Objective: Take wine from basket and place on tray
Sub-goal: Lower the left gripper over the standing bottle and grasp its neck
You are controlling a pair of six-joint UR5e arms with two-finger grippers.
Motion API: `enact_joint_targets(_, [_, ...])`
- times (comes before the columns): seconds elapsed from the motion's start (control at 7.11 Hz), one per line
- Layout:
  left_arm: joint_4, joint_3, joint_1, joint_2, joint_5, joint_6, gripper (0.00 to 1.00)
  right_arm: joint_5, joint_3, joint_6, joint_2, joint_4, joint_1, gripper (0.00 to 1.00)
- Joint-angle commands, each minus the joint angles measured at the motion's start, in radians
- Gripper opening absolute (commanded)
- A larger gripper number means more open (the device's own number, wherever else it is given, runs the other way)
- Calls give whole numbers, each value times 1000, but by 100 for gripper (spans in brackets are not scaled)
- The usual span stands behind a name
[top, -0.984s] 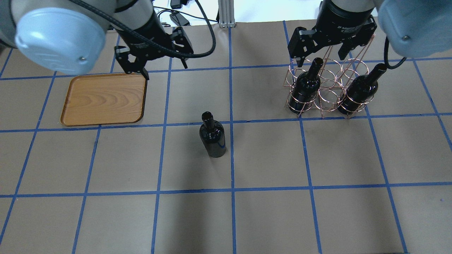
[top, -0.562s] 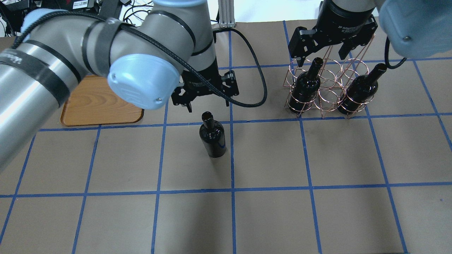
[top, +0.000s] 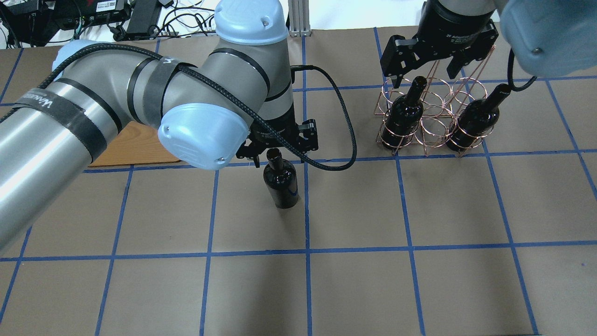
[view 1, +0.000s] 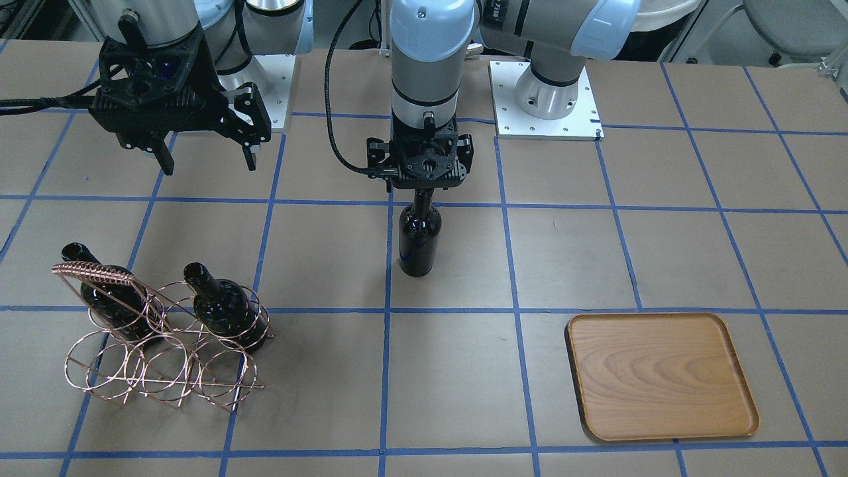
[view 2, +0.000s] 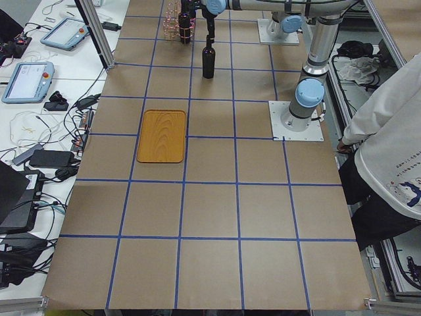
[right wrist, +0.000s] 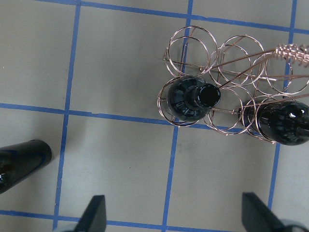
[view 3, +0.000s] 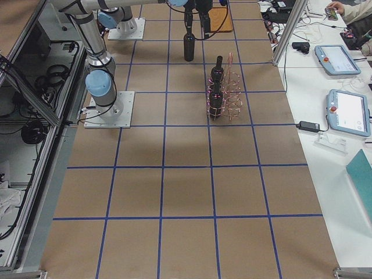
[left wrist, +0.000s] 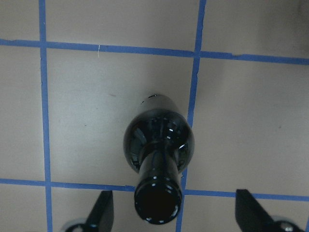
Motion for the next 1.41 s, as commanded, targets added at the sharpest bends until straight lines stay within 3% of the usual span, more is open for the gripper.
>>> enact_joint_targets(0.0, [11,-1,3,-2,2,14,76,0,0,-2,0,5,0,100])
enact_joint_targets(0.14, [11,-1,3,-1,4,16,67,0,0,1,0,2,0,100])
enact_joint_targets(0.84, [11,-3,46,-4,-2,77,63,0,0,-10,0,-21,-1,100])
enact_joint_targets(1.27, [12,-3,46,-9,-9,73,41,-2,0,-4,0,-18,-1,100])
